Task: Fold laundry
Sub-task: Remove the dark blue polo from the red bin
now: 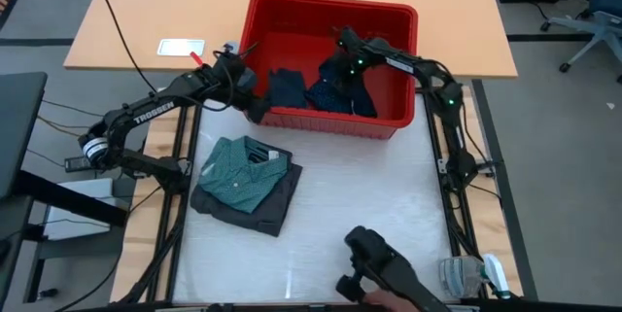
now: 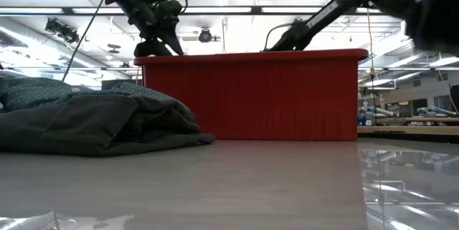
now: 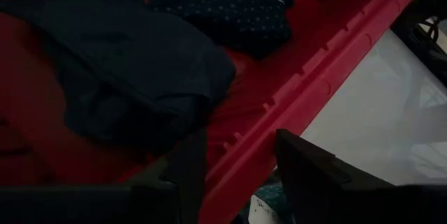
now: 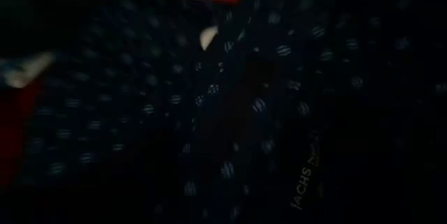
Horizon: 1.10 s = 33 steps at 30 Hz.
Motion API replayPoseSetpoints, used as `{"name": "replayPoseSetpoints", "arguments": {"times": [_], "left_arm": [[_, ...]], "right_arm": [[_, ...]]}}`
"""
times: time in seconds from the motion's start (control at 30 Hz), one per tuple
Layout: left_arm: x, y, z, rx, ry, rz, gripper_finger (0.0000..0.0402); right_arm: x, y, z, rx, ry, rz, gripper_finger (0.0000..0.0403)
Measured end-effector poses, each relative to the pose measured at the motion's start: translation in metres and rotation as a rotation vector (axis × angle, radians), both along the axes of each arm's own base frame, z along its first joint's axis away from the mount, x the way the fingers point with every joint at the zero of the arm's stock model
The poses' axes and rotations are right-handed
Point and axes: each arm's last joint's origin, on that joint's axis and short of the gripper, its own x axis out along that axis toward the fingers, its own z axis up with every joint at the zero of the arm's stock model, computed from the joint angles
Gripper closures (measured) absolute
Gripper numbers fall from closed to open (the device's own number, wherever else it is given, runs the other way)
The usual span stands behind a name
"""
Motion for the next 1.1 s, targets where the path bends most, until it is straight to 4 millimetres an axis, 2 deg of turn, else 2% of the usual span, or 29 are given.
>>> {"name": "replayPoseSetpoints", "arguments": {"times": [0.17,0.27,0.4,0.57,0.63,0.73,0.8,0.87,1.0,1.1], "left_arm": [[0.0,0.001,0.001,0.003,0.0,0.02,0.0227],[0.0,0.001,0.001,0.009,0.005,0.046,0.0228],[-0.001,0.002,0.001,0.015,0.007,0.053,0.0228],[0.0,0.003,0.002,0.043,0.0,0.049,0.0228],[0.001,0.004,0.004,0.064,-0.008,0.048,0.0228],[0.002,0.006,0.004,0.11,0.0,0.059,0.0228],[0.002,0.007,0.004,0.128,0.002,0.068,0.0228],[0.0,0.01,0.005,0.136,0.001,0.077,0.0228],[-0.003,0.015,0.006,0.15,-0.005,0.094,0.0228],[-0.005,0.02,0.008,0.195,-0.017,0.085,0.0228]], "right_arm": [[0.005,-0.008,-0.026,0.035,0.092,-0.071,0.0033],[0.005,-0.01,-0.035,0.044,0.112,-0.098,0.0068],[0.006,-0.012,-0.037,0.014,0.133,-0.118,0.0165],[0.005,-0.014,-0.035,0.019,0.111,-0.124,0.0347],[0.002,-0.016,-0.03,0.062,0.069,-0.13,0.0354],[-0.007,-0.021,-0.01,0.154,-0.013,-0.173,0.0354],[-0.015,-0.02,0.011,0.184,-0.04,-0.197,0.0354],[-0.021,-0.019,0.046,0.147,-0.127,-0.206,0.0354],[-0.051,0.003,0.136,0.086,-0.324,-0.204,0.0354],[-0.073,0.026,0.177,0.078,-0.388,-0.208,0.0354]]}}
